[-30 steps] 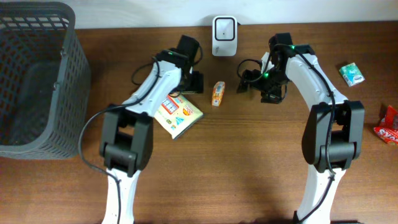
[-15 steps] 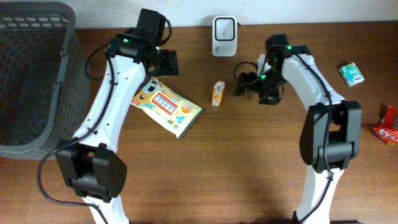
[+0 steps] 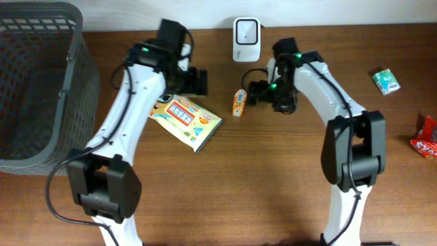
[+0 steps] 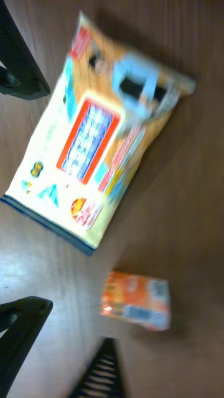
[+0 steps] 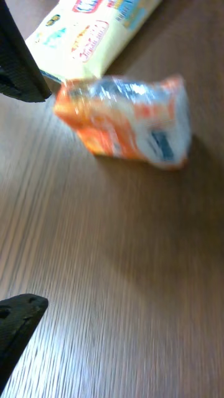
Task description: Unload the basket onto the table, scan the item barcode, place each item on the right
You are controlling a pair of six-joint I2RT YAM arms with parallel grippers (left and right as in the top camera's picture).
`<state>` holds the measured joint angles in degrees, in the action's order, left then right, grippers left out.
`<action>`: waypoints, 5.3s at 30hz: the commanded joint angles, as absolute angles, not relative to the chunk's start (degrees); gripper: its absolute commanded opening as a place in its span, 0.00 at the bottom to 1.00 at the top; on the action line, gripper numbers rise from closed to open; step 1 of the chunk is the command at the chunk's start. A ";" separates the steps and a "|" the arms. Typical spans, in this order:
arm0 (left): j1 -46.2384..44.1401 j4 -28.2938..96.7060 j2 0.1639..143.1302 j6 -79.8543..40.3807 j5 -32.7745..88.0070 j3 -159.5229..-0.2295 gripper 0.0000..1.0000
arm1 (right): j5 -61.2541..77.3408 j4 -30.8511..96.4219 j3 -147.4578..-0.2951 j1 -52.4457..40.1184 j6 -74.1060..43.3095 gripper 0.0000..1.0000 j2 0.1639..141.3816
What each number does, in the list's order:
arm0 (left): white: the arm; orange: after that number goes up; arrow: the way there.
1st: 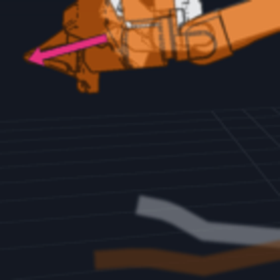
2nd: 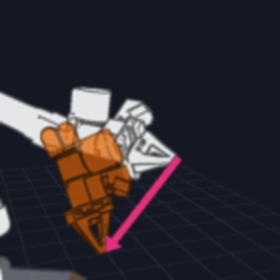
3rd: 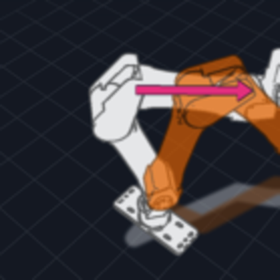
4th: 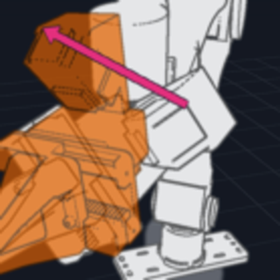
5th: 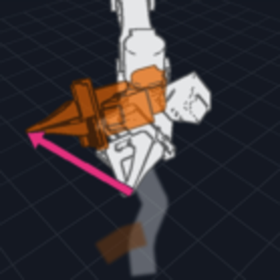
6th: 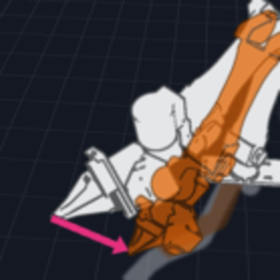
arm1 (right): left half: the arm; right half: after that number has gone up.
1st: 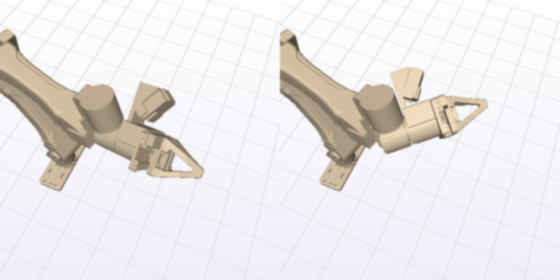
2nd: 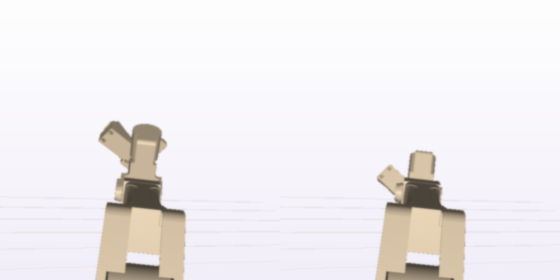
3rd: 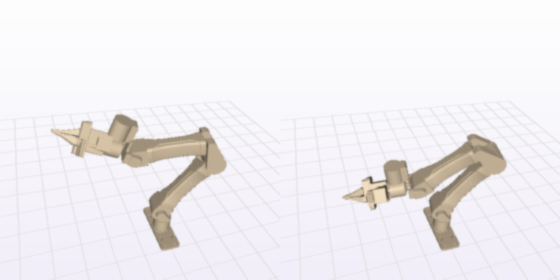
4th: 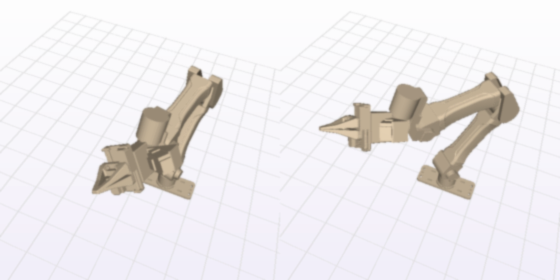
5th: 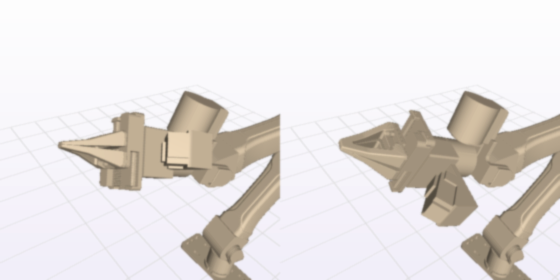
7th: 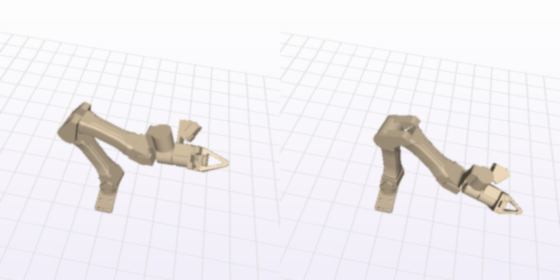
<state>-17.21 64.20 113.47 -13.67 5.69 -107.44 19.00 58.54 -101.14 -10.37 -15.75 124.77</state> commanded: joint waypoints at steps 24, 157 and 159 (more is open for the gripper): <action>-22.13 56.18 127.35 -2.50 0.62 -102.06 0.99 | 17.26 60.64 -101.43 6.02 -19.11 0.98 124.11; -9.19 34.89 131.24 -37.71 79.96 -106.39 0.88 | 63.40 32.14 -101.43 -7.88 -42.28 0.04 124.14; -9.19 34.89 131.24 -37.69 77.41 -106.39 0.99 | 61.17 32.29 -101.43 -7.86 -40.69 0.04 124.14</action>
<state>-9.34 34.89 131.81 -37.80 80.55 -105.45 65.19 32.27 -101.12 -8.01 -45.04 124.77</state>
